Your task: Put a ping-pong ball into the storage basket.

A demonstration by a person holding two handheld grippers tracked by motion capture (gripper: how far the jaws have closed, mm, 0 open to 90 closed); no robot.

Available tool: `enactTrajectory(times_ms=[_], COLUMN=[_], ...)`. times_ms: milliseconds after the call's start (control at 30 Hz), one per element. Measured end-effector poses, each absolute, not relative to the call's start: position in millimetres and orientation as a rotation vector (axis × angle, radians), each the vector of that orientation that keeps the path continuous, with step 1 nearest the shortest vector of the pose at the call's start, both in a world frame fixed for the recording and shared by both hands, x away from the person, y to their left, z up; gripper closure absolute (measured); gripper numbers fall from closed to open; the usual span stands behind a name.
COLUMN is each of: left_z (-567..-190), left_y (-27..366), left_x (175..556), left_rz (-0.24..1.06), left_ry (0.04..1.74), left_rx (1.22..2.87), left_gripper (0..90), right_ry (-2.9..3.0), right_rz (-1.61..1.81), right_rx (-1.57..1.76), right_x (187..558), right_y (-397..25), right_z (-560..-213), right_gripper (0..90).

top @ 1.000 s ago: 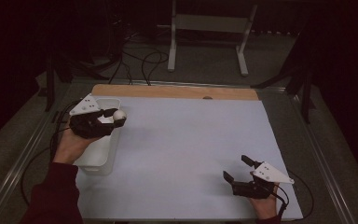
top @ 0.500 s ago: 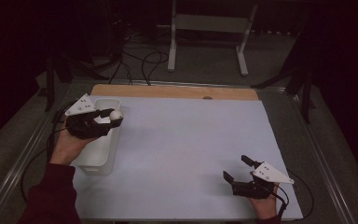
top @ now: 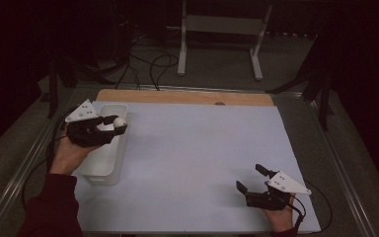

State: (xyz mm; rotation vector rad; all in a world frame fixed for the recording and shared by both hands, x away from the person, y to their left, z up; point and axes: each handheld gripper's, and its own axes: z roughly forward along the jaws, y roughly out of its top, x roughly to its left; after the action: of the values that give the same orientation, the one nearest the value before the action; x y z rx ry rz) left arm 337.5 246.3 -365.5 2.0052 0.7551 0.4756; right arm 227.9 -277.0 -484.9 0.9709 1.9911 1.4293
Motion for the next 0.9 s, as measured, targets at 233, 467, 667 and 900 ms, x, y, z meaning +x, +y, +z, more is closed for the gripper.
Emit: enactTrajectory(times_ms=[233, 467, 667, 900], left_z=[-365.6, -365.6, -365.6, -366.5], left_y=[250.2, 254.9, 258.4, 262.1], left_x=[336.1, 334.9, 334.1, 333.1], left_rz=[0.476, 0.476, 0.476, 0.473], left_ry=[0.757, 0.76, 0.765, 0.766], left_rx=[2.005, 2.005, 2.004, 2.006], left_gripper=[51.2, 51.2, 51.2, 51.2], right_ry=[1.993, 1.992, 1.992, 1.992], right_rz=[1.429, 1.429, 1.428, 1.429], right_rx=[0.971, 0.973, 0.973, 0.975], right_x=[227.9, 228.1, 228.0, 228.4], right_y=[-276.8, -276.8, -276.8, -276.7], right_z=[-484.9, -485.0, -484.9, -485.1], right_gripper=[8.6, 8.6, 8.6, 8.6])
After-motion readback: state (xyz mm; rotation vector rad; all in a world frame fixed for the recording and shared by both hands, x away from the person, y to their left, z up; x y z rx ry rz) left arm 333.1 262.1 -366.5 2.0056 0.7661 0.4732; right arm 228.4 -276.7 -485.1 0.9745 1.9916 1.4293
